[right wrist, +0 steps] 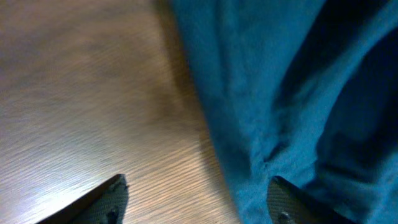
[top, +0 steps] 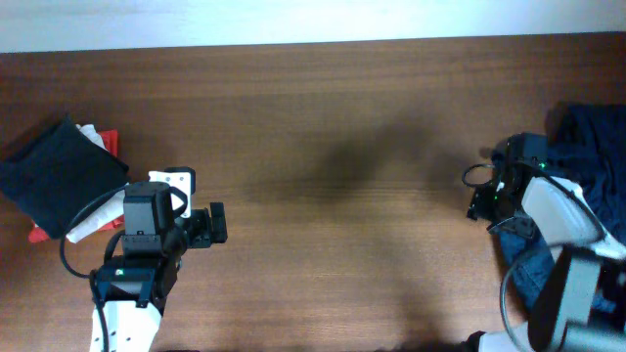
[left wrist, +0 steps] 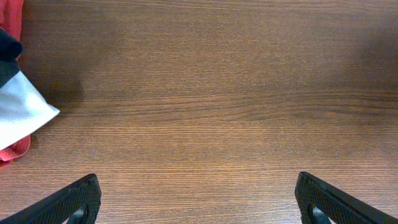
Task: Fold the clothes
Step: 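Reach the right gripper into the navy pile and grasp the shorts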
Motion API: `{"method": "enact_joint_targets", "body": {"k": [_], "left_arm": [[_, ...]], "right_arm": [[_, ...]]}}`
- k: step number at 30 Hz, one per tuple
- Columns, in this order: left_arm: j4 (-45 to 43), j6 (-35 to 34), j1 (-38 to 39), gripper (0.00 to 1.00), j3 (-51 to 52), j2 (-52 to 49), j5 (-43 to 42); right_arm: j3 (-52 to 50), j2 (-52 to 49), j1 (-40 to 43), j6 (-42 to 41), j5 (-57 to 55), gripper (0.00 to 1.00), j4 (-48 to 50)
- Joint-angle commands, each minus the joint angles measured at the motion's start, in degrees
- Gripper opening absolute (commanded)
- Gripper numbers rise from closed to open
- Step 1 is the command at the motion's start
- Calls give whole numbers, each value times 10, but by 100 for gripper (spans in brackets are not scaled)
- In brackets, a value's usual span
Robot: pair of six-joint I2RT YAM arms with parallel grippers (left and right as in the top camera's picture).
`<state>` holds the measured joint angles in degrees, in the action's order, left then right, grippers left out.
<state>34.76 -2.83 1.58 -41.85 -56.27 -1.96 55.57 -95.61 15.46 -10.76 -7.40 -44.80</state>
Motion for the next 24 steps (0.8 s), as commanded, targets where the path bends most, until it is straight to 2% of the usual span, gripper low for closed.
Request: {"method": "enact_joint_targets", "body": {"k": [1,9,11,13,15,18,20,21,23,24], "left_arm": [[0,0,1,99,-14,-1,-8],[0,0,1,99,-14,-1,-8],[0,0,1,99,-14,-1,-8],[0,0,1,99,-14,-1,-8],[0,0,1,99,-14,-1,-8],[-3,0,1,99,-14,-1,-8],[-6,0,1,99,-14,-1,-8],[-7,0,1,99,-14,-1,-8],[-11,0,1,99,-14,-2,-8],[-15,0,1,99,-14,-2,-8]], "right_arm": [[5,-32,18,-21,-26,57,-2],[-10,-32,45,-46,-55,58,12],[-10,-32,45,-46,-55,40,12],[-9,-32,45,-46,-52,4,12],[5,-29,45,-46,-40,4,-3],[169,-4,45,-29,-16,4,-124],[332,-2,44,26,37,4,-212],[405,-2,44,29,61,4,-245],[543,-2,35,78,199,4,-316],[563,-2,21,78,237,4,-341]]}}
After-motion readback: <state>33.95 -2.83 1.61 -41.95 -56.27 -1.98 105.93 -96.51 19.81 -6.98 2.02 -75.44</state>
